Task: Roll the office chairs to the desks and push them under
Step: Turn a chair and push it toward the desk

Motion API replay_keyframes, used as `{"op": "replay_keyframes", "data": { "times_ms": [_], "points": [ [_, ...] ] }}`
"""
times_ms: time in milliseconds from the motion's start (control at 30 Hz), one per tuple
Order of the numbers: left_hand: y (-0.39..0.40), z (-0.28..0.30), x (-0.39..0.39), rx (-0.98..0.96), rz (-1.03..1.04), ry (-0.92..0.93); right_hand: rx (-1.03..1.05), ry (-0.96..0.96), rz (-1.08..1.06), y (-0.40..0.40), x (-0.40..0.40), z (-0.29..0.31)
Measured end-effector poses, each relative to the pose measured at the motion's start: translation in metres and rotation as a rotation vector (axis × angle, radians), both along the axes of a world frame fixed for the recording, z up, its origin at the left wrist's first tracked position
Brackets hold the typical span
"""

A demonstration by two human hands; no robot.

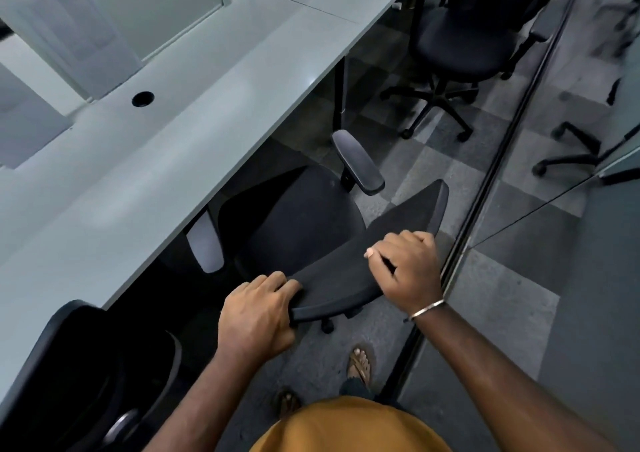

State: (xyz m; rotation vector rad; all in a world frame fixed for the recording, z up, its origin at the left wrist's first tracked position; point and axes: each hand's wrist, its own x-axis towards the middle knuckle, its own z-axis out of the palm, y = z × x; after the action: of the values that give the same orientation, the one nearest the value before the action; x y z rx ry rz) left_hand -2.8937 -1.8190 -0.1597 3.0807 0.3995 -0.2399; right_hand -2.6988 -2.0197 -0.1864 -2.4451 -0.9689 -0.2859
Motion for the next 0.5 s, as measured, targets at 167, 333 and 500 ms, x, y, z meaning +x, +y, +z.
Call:
{"op": "replay_keyframes", "data": {
  "times_ms": [167, 333, 500],
  "points": [
    [-0.002, -0.003, 0.048, 0.023, 0.094, -0.037, 0.008, -0.023, 0.066, 0.024, 0.027, 0.0],
    [0.004, -0.002, 0.104, 0.033, 0.126, -0.092, 0.007, -0.017, 0.116, 0.054, 0.064, 0.002],
    [0.017, -0.002, 0.161, 0.043, 0.116, -0.16, 0.012, -0.015, 0.148, 0.082, 0.123, 0.002]
  ]
}}
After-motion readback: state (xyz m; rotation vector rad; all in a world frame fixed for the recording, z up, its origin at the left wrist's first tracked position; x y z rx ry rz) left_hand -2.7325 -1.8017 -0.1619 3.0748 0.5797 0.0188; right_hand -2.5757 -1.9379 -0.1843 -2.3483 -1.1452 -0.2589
